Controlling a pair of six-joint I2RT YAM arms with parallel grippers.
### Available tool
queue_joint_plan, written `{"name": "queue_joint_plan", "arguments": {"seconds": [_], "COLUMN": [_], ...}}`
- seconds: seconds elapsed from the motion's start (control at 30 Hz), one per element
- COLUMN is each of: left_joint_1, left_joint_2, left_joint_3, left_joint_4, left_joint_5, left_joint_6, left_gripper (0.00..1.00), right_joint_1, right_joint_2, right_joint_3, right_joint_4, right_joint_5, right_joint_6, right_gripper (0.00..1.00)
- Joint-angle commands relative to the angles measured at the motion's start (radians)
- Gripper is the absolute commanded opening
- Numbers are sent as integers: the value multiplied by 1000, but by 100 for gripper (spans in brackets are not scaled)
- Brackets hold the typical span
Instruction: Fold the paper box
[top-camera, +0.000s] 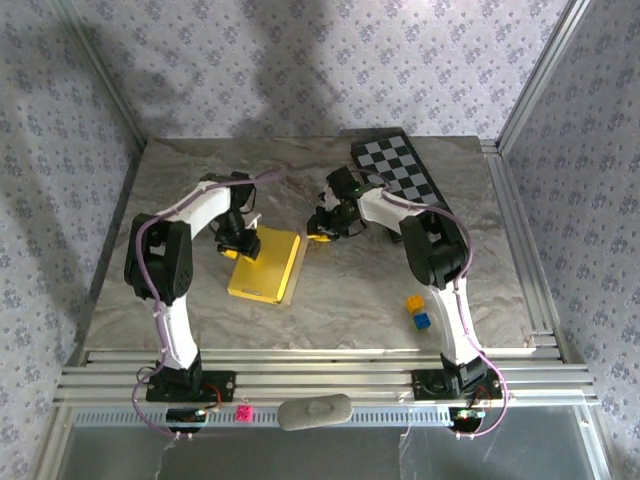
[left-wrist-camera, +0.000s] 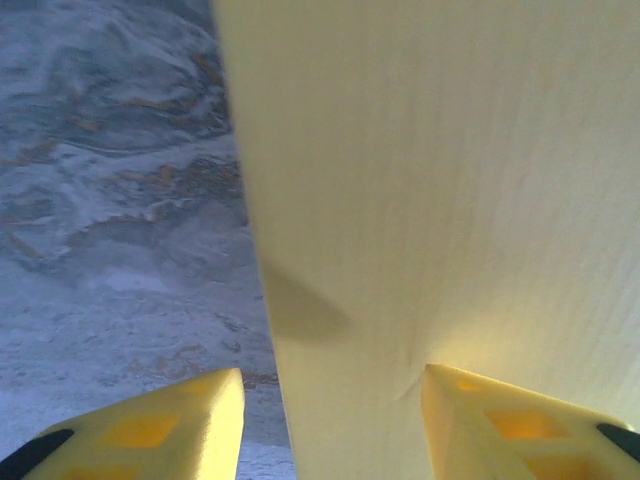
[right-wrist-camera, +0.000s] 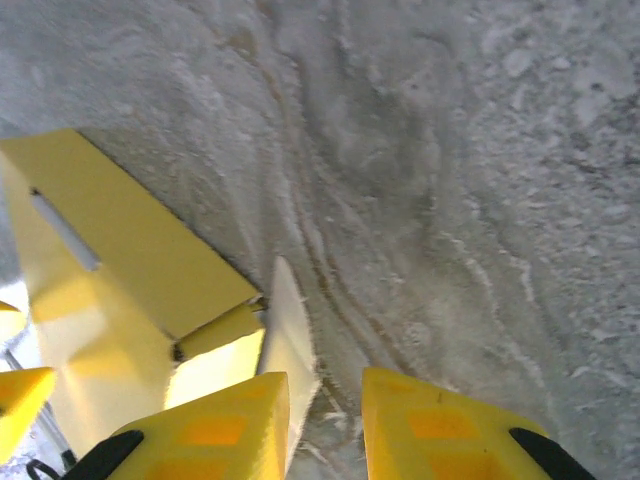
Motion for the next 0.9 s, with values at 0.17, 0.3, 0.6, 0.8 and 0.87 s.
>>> {"name": "queue_joint_plan", "arguments": {"seconds": [0.17,0.3,0.6,0.8,0.87], "left_joint_1": [30,72,111,111,113], "left_joint_2": [-135,-159,-112,-91,-88], "left_joint_3": [-58,-132,-178,-178,-177], "left_joint_4": [45,86,142,152,153], "left_joint_5": [109,217,278,276,270], "left_joint_6": [-169,-212,-239,-236,-235], "left_gripper": [52,52,51,51,51], "right_joint_1": [-12,-12,3,21,26], "right_joint_2": [52,84,114,117,96], "right_joint_3": [61,100,131,153,140], "right_joint_4": [-25,-50,-74,-85,-84], "right_joint_5": [-61,-81,-95,-81,-49], "right_joint_6": [-117,-145,-155,-170,-182], "right_gripper": [27,27,24,16,9]}}
